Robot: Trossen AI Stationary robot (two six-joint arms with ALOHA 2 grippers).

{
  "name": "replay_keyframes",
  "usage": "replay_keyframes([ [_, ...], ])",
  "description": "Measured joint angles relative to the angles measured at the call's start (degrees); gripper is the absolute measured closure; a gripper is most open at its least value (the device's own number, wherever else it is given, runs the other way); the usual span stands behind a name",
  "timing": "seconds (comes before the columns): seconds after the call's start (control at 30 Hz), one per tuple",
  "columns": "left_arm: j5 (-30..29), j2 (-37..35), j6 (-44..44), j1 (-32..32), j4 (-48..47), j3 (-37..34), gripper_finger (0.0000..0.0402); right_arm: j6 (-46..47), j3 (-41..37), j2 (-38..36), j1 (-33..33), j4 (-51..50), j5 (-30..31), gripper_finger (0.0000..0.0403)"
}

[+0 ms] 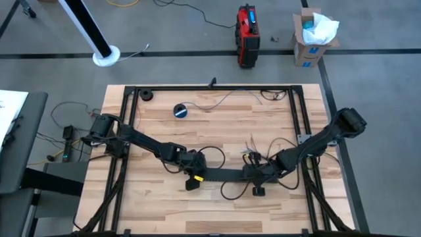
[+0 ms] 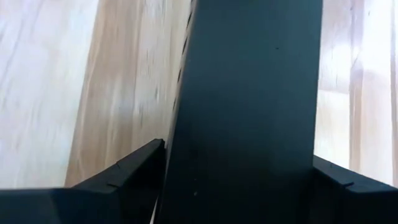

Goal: Ziptie cables
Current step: Close the black cable duct with the black cable duct cover

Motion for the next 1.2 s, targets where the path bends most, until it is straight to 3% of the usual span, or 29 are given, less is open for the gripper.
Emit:
replay_keyframes([
  [0.2, 1.02, -2.25, 0.75, -0.11, -6.65, -0.07, 0.0133, 0.24, -0.01, 1.4, -0.29, 2.25, 0.38, 0.0403],
  [0.5, 7.49, -0.89, 2.61, 0.48, -7.96, -0.55, 0.0132, 1.04, 0.12, 3.6, -1.6, 7.25, -1.91, 0.0403],
  [0.67, 10.32, -1.34, 0.18, 1.2, -9.24, -0.21, 0.0109, 0.44, 0.12, 3.61, -3.81, 7.89, -4.63, 0.0403],
  [0.93, 10.43, -1.1, -1.17, 0.4, -13.38, 3.94, 0.0076, 0.23, 0.12, 3.71, -4.06, 8.26, -3.99, 0.0403],
  [1.2, 10.81, -1.03, 4.47, -1.52, -31.91, 11.97, 0.0076, 1.13, 0.13, 4.29, -4.24, 8.36, -2.89, 0.0403],
])
